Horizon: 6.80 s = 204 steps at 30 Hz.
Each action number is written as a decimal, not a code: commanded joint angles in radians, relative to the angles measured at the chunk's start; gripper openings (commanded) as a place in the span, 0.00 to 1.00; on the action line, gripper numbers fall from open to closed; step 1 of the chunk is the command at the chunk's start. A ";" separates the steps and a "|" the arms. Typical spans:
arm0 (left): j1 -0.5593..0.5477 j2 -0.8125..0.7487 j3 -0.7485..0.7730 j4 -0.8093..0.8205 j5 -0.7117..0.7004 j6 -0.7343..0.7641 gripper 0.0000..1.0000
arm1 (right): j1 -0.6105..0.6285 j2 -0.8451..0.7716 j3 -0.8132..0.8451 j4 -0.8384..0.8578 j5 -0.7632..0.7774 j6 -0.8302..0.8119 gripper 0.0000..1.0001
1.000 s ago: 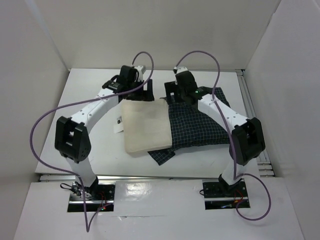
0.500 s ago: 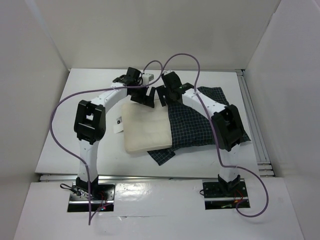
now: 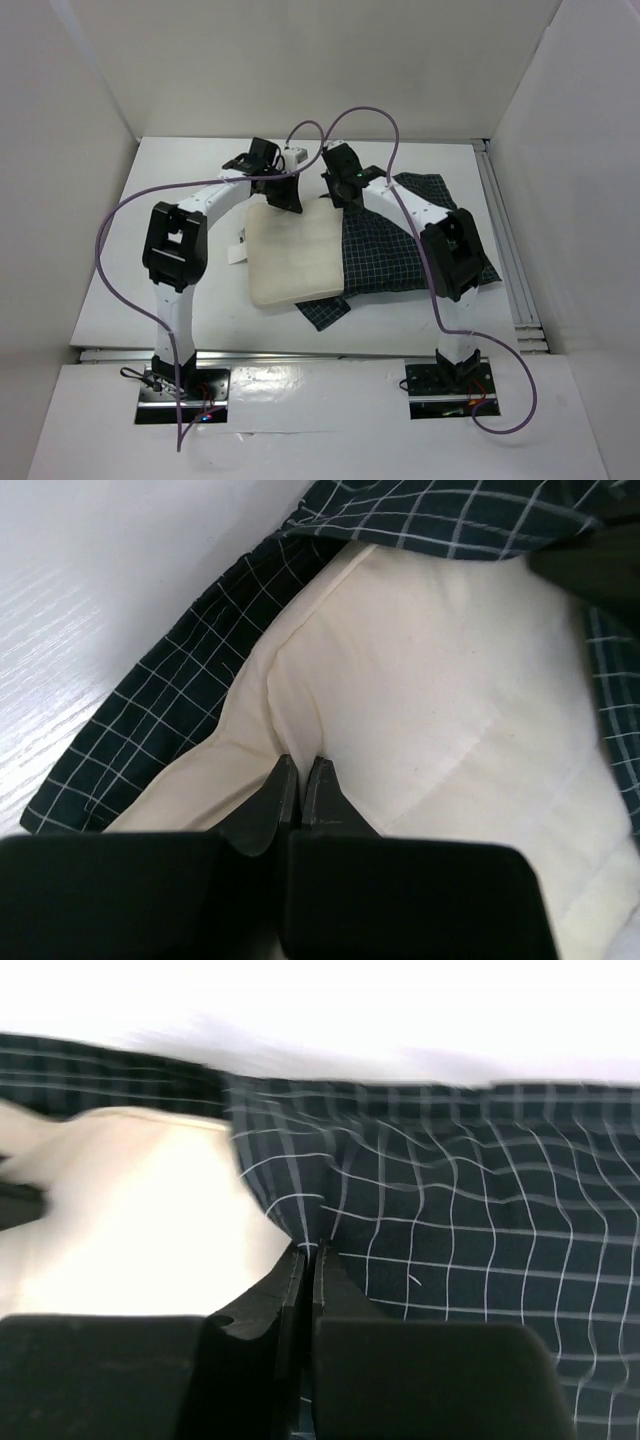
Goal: Put the pillow into the pillowcase
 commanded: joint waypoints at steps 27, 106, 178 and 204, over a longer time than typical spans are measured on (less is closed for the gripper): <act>-0.140 -0.380 -0.029 0.224 0.051 -0.228 0.00 | -0.074 -0.225 0.000 0.587 -0.795 0.146 0.00; -0.344 -0.115 -0.011 0.106 -0.294 -0.091 1.00 | -0.179 -0.762 -0.748 -0.073 -0.111 0.510 0.84; -0.497 0.076 0.191 0.018 -0.497 -0.076 0.95 | -0.323 -0.856 -0.982 0.351 -0.328 0.413 0.67; -0.497 0.079 0.184 -0.016 -0.547 -0.047 0.93 | -0.392 -0.870 -0.991 0.289 -0.302 0.421 0.76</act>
